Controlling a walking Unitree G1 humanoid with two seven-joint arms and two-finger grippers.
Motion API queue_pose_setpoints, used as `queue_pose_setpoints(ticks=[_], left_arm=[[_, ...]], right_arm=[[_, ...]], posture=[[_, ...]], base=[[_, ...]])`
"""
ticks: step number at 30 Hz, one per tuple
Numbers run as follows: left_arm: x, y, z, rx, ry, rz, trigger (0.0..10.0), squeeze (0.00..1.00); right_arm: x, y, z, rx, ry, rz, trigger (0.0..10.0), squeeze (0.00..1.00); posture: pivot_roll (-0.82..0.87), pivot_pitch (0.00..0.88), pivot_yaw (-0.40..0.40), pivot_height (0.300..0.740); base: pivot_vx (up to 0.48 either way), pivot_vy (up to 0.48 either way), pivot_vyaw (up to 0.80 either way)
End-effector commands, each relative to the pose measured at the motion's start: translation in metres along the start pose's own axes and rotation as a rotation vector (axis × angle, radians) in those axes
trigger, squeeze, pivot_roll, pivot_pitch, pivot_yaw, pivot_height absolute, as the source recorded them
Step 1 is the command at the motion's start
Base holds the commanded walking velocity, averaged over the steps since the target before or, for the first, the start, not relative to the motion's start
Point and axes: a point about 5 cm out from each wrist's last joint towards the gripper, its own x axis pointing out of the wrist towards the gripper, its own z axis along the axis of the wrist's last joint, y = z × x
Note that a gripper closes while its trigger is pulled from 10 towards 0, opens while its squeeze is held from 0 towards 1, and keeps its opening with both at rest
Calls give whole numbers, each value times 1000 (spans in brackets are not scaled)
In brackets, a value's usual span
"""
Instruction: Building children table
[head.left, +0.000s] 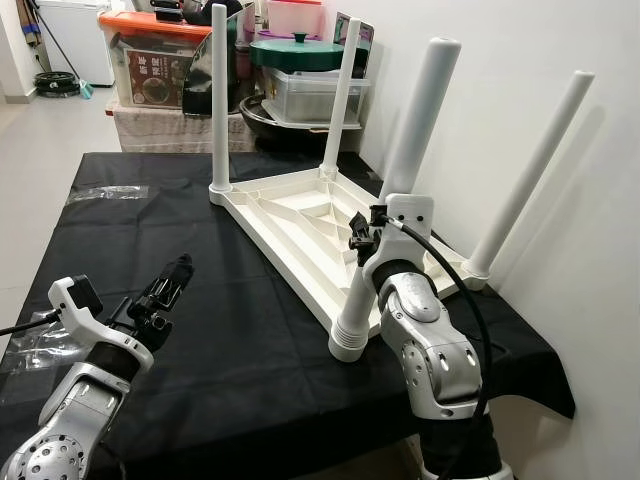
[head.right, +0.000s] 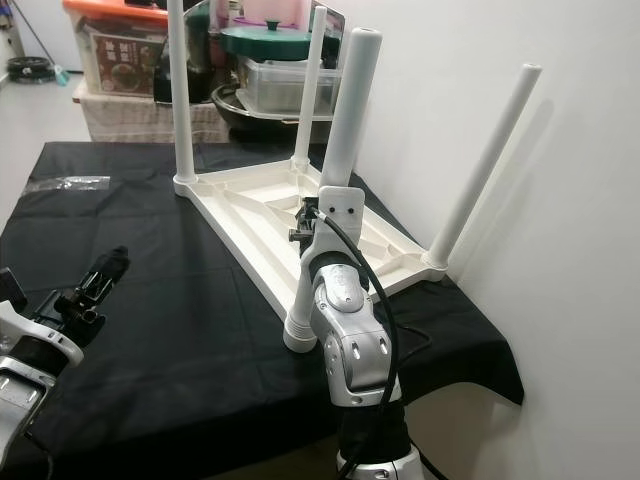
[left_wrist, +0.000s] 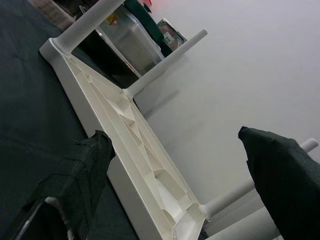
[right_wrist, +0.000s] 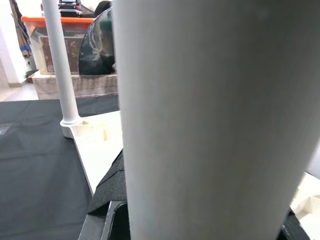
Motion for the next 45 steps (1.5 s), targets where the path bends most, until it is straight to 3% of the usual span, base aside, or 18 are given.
queue_pose_setpoints(ticks=[1,45], left_arm=[[3,0,-3,8,17,-4,10000,0],[4,0,-7,1,20,-11,10000,0]], right_arm=[[-5,-33,-62,-90,291,-147,10000,0],[-3,-29,-47,-69,268,-100,10000,0]], posture=[[41,0,-87,740],[33,0,-96,740]], base=[[0,0,0],[0,0,0]])
